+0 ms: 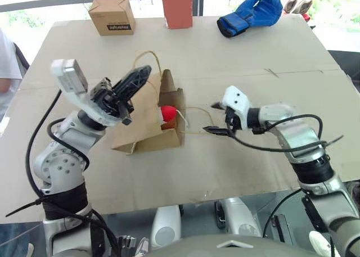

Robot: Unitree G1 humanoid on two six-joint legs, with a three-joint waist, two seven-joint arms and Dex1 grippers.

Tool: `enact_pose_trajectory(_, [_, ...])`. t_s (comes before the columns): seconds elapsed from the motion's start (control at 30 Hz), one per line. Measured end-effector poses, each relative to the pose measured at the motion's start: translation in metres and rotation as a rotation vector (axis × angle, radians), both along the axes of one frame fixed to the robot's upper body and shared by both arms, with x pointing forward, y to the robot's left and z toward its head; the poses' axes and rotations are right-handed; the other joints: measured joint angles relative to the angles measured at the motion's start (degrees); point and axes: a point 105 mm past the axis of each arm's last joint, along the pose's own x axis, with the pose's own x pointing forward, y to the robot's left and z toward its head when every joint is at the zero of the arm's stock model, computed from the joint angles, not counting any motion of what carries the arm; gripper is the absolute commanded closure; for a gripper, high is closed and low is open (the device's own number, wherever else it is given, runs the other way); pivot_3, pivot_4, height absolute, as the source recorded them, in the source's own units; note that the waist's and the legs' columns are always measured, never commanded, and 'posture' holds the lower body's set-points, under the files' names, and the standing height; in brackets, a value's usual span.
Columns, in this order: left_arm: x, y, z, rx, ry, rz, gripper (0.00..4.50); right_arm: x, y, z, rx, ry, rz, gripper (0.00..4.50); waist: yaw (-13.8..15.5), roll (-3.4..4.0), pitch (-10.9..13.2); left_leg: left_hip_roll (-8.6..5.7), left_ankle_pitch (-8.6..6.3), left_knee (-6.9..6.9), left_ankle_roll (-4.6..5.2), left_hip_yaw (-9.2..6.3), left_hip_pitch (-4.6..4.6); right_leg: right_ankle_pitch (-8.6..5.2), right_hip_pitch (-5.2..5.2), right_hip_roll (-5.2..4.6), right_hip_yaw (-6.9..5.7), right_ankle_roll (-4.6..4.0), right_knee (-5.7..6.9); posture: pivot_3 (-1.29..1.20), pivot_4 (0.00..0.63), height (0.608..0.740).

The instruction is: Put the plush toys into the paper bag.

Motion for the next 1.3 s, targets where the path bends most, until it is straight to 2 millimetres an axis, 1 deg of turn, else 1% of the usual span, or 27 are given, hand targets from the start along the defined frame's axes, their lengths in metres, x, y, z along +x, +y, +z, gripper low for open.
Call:
enact_pose_trajectory(0.1, [-0.002,0.002,0.005,0.001,-0.008,-0.012,4.50,-0.007,0.005,-0.010,0.071,0.166,-0.081,0.52,-0.06,0.03,0.01,0.00,0.00,-0.01,0.00,-0.01,-0.03,0.00,-0.06,0.02,0.00,0.00,0.03,0.00,0.150,0.740])
enact_pose_trajectory(0.17, [-0.003,0.004,0.006,0.008,-0.009,-0.018,4.50,-0.006,0.002,-0.007,0.114,0.216,-0.141,0.52,0.14,0.02,0.01,-0.01,0.00,0.00,0.00,0.02,-0.08,0.00,-0.09,0.01,0.01,0.00,0.00,0.00,0.150,0.740])
enact_pose_trajectory(0.23, [-0.004,0.010,0.009,0.008,-0.006,-0.010,4.50,-0.008,-0.002,0.002,0.216,0.283,-0.202,0.52,0.37,0.02,0.01,-0.01,0.00,0.00,0.00,0.01,-0.10,0.01,-0.10,0.00,0.00,0.03,-0.01,0.00,0.150,0.740])
enact_pose_trajectory(0.3, [-0.005,0.017,0.012,0.003,-0.012,0.002,4.50,-0.013,-0.004,0.007,0.281,0.334,-0.228,0.52,0.43,0.03,0.01,-0.01,0.00,-0.01,0.00,-0.01,-0.11,0.02,-0.11,0.00,-0.02,0.04,-0.01,0.00,0.150,0.740])
enact_pose_trajectory(0.37, [-0.005,0.017,0.013,0.002,-0.011,0.000,4.50,-0.013,0.000,0.010,0.352,0.361,-0.247,0.52,0.41,0.02,0.01,-0.01,0.00,-0.01,0.00,0.00,-0.10,0.00,-0.11,0.00,-0.02,0.02,-0.02,0.00,0.150,0.740])
enact_pose_trajectory(0.4, [-0.005,0.016,0.012,0.002,-0.009,-0.001,4.50,-0.011,0.006,0.017,0.429,0.380,-0.251,0.52,0.27,0.03,0.02,-0.01,0.00,-0.01,0.00,0.00,-0.09,0.00,-0.12,0.01,-0.02,0.02,0.00,0.00,0.150,0.740])
enact_pose_trajectory(0.47, [-0.005,0.016,0.012,0.003,-0.008,-0.004,4.50,-0.010,0.009,0.023,0.459,0.377,-0.243,0.52,0.14,0.04,0.01,0.00,0.00,-0.02,0.00,0.00,-0.08,0.00,-0.12,0.02,-0.01,0.02,0.00,0.00,0.150,0.740])
enact_pose_trajectory(0.5, [-0.005,0.015,0.011,0.001,-0.006,-0.007,4.50,-0.009,0.013,0.030,0.484,0.368,-0.228,0.52,0.14,0.04,0.01,0.00,0.00,-0.02,0.00,-0.02,-0.08,0.00,-0.12,0.02,-0.03,0.02,0.00,0.00,0.150,0.740])
enact_pose_trajectory(0.53, [-0.005,0.015,0.011,0.000,-0.005,-0.008,4.50,-0.008,0.015,0.034,0.498,0.362,-0.217,1.03,0.14,0.03,0.01,0.00,0.00,-0.02,0.00,-0.02,-0.09,0.00,-0.12,0.02,-0.03,0.02,0.00,0.00,0.150,0.740])
enact_pose_trajectory(0.57, [-0.005,0.015,0.011,-0.001,-0.005,-0.008,4.50,-0.008,0.016,0.036,0.507,0.361,-0.213,1.33,0.23,0.03,0.01,0.00,0.00,-0.02,0.00,-0.02,-0.11,0.01,-0.12,0.01,-0.04,0.03,-0.01,0.00,0.150,0.740])
enact_pose_trajectory(0.63, [-0.004,0.015,0.011,-0.002,-0.004,-0.006,4.50,-0.008,0.019,0.039,0.537,0.351,-0.198,2.32,0.31,0.04,0.02,-0.01,0.00,-0.03,0.00,-0.01,-0.15,0.01,-0.13,0.00,-0.03,0.03,-0.05,0.00,0.150,0.740])
enact_pose_trajectory(0.67, [-0.004,0.014,0.010,-0.005,-0.001,-0.007,4.50,-0.009,0.023,0.048,0.593,0.323,-0.158,2.80,0.26,0.04,0.02,-0.01,0.00,-0.04,0.00,-0.01,-0.16,0.02,-0.13,0.00,-0.02,0.06,-0.07,0.00,0.150,0.740])
enact_pose_trajectory(0.73, [-0.004,0.014,0.010,-0.007,0.001,-0.006,4.50,-0.010,0.023,0.058,0.645,0.288,-0.125,3.73,0.25,0.04,0.02,-0.01,0.00,-0.04,0.00,-0.02,-0.15,0.04,-0.12,0.00,-0.04,0.08,-0.07,0.00,0.150,0.740])
enact_pose_trajectory(0.8, [-0.003,0.013,0.010,-0.008,0.002,-0.005,4.50,-0.010,0.022,0.067,0.685,0.254,-0.103,4.46,0.24,0.04,0.02,0.00,0.00,-0.05,0.00,-0.03,-0.14,0.03,-0.12,0.00,-0.04,0.07,-0.06,0.00,0.150,0.740])
enact_pose_trajectory(0.93, [0.000,0.008,0.014,0.002,-0.013,-0.019,4.50,-0.011,0.021,0.084,0.749,0.203,-0.055,4.46,0.33,0.05,0.02,0.00,0.00,-0.05,0.00,-0.04,-0.15,0.03,-0.12,0.00,-0.06,0.06,-0.06,0.00,0.150,0.740])
enact_pose_trajectory(1.0, [0.006,0.006,0.020,0.011,-0.030,-0.012,4.50,-0.012,0.018,0.105,0.792,0.133,-0.022,4.46,0.33,0.05,0.02,-0.01,0.00,-0.04,0.00,-0.02,-0.14,0.03,-0.12,0.01,-0.04,0.06,-0.06,0.00,0.150,0.740])
enact_pose_trajectory(1.03, [0.011,0.007,0.023,0.012,-0.037,0.000,4.50,-0.014,0.017,0.120,0.817,0.083,0.002,4.46,0.30,0.05,0.02,-0.01,0.00,-0.04,0.00,-0.03,-0.14,0.03,-0.12,0.01,-0.05,0.07,-0.06,0.00,0.150,0.740])
enact_pose_trajectory(1.13, [0.027,0.011,0.030,0.021,-0.037,0.024,4.50,-0.020,0.010,0.147,0.867,-0.001,0.042,4.46,0.35,0.05,0.03,-0.01,0.00,-0.05,0.01,-0.08,-0.15,0.05,-0.13,0.03,-0.09,0.11,-0.05,0.00,0.150,0.740])
enact_pose_trajectory(1.2, [0.034,0.011,0.030,0.060,-0.030,0.026,4.50,-0.025,0.008,0.162,0.885,-0.044,0.067,4.46,0.24,0.06,0.02,-0.01,0.00,-0.09,0.01,-0.06,-0.14,0.07,-0.12,0.03,-0.07,0.14,-0.07,0.00,0.150,0.740])
enact_pose_trajectory(1.27, [0.042,0.010,0.027,0.096,-0.015,0.024,3.79,-0.028,0.005,0.171,0.891,-0.075,0.072,4.50,0.19,0.06,0.03,-0.01,0.00,-0.14,0.01,-0.05,-0.15,0.08,-0.13,0.03,-0.07,0.15,-0.11,0.00,0.150,0.740])
enact_pose_trajectory(1.3, [0.050,0.008,0.026,0.130,-0.026,0.025,3.58,-0.029,0.003,0.173,0.877,-0.093,0.063,4.50,0.18,0.06,0.03,-0.01,0.00,-0.14,0.01,-0.06,-0.15,0.07,-0.13,0.03,-0.08,0.14,-0.10,0.00,0.150,0.740])
